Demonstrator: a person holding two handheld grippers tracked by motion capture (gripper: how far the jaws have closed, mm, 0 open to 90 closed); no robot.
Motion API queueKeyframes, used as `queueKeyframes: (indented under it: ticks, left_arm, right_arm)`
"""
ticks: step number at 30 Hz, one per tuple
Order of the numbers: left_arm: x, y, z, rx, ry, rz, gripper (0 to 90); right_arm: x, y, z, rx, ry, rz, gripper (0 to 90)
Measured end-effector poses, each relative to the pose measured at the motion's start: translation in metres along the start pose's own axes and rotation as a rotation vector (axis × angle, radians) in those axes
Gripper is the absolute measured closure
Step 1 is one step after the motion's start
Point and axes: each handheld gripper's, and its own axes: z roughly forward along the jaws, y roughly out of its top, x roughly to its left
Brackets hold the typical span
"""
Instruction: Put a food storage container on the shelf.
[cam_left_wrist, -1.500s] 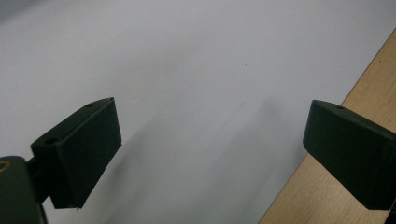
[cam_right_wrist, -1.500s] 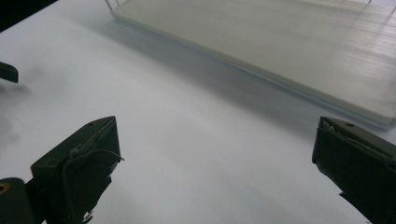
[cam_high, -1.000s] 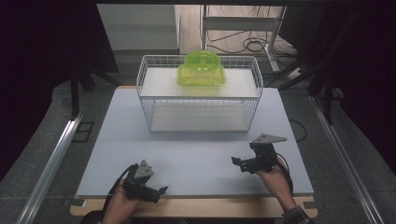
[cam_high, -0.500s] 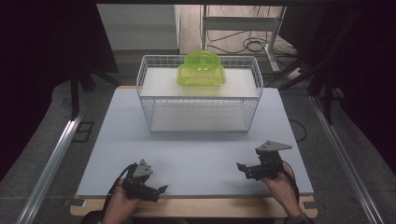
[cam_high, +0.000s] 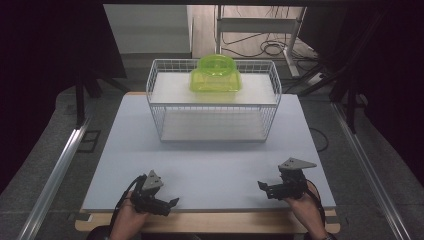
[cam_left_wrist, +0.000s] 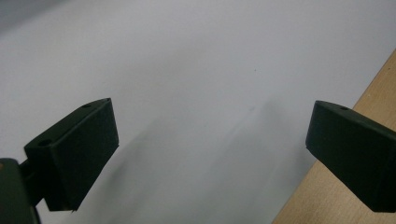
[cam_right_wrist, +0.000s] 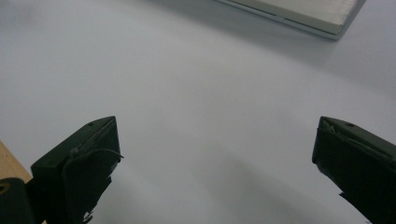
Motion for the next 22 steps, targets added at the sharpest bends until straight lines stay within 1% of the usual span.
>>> queueKeyframes:
  ticks: [5,9,12,17,22]
  left_arm:
    - [0.000,0.000,0.000,-0.003,0.004,0.007,1.8]
    - [0.000,-0.001,0.000,-0.003,0.007,0.009,1.5]
    - [0.000,-0.001,0.001,-0.004,0.008,0.009,1.5]
    - [0.000,-0.001,0.001,0.001,0.008,0.011,1.4]
    - [0.000,-0.001,0.001,-0.002,0.009,0.011,1.4]
  right_arm:
    - [0.001,-0.006,0.000,0.001,-0.004,-0.009,1.6]
    - [-0.001,-0.011,0.002,0.010,0.012,0.010,1.7]
    - [-0.001,-0.014,0.003,0.020,0.015,0.022,1.9]
    - [-0.001,-0.016,0.005,0.036,0.015,0.017,2.1]
    - [0.000,-0.017,0.007,0.048,0.004,0.009,2.1]
